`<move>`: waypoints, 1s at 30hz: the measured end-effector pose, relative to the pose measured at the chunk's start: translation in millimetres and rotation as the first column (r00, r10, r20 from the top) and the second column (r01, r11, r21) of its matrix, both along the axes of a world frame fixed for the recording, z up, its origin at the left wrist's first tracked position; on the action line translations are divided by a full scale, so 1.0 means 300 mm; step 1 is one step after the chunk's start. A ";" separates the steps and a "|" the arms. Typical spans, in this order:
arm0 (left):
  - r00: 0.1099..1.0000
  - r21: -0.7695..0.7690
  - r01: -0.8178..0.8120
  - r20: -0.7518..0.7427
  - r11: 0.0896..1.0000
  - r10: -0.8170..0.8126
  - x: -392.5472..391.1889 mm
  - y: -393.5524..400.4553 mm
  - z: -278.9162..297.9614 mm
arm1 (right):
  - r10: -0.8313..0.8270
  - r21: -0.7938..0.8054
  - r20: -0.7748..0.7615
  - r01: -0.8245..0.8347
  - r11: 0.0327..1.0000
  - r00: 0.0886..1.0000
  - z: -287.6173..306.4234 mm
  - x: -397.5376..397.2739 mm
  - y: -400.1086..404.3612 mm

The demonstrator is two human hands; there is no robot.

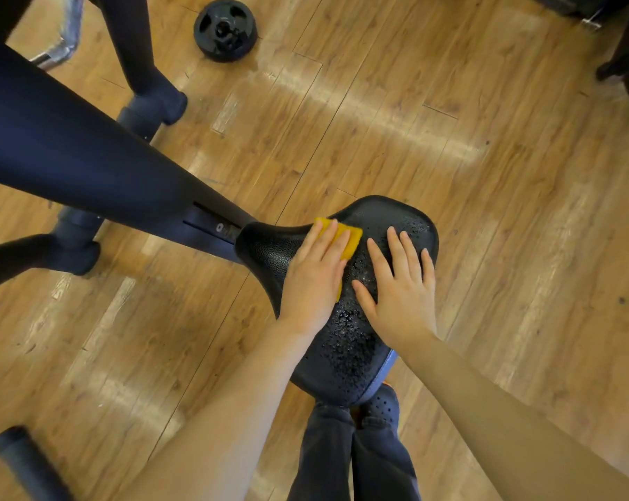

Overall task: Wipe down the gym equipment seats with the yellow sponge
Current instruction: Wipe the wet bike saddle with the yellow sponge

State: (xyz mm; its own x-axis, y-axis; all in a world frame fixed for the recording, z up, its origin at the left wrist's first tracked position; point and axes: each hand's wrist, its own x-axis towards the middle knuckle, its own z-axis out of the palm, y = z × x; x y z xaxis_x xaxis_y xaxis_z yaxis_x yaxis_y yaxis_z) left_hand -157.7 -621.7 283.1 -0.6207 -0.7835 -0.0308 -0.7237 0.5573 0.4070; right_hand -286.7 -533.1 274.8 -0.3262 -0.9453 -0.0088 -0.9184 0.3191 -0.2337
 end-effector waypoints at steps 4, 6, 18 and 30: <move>0.996 -0.047 0.091 0.023 0.995 -0.090 0.116 0.112 0.016 | 0.019 0.015 0.000 -0.019 1.000 1.000 0.003 -0.012 0.004; 0.995 -0.040 0.093 0.023 0.995 -0.093 0.122 0.118 0.007 | 0.022 0.021 0.005 -0.022 1.000 1.000 0.002 -0.011 0.004; 0.998 0.007 -0.057 0.002 0.998 0.057 -0.005 0.035 -0.003 | -0.021 0.034 0.024 0.020 0.999 0.999 0.000 -0.006 0.011; 0.993 0.041 0.074 -0.096 0.996 -0.070 -0.120 -0.071 -0.024 | -0.108 0.040 0.088 0.104 0.994 0.990 -0.011 0.004 0.046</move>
State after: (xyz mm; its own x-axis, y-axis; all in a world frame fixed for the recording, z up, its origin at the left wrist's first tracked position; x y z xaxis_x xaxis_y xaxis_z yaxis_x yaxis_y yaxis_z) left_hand -193.8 -642.9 275.8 -0.6775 -0.7355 -0.0031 -0.6395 0.5870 0.4965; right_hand -285.6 -519.2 271.6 -0.4208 -0.9040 -0.0756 -0.8548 0.4231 -0.3005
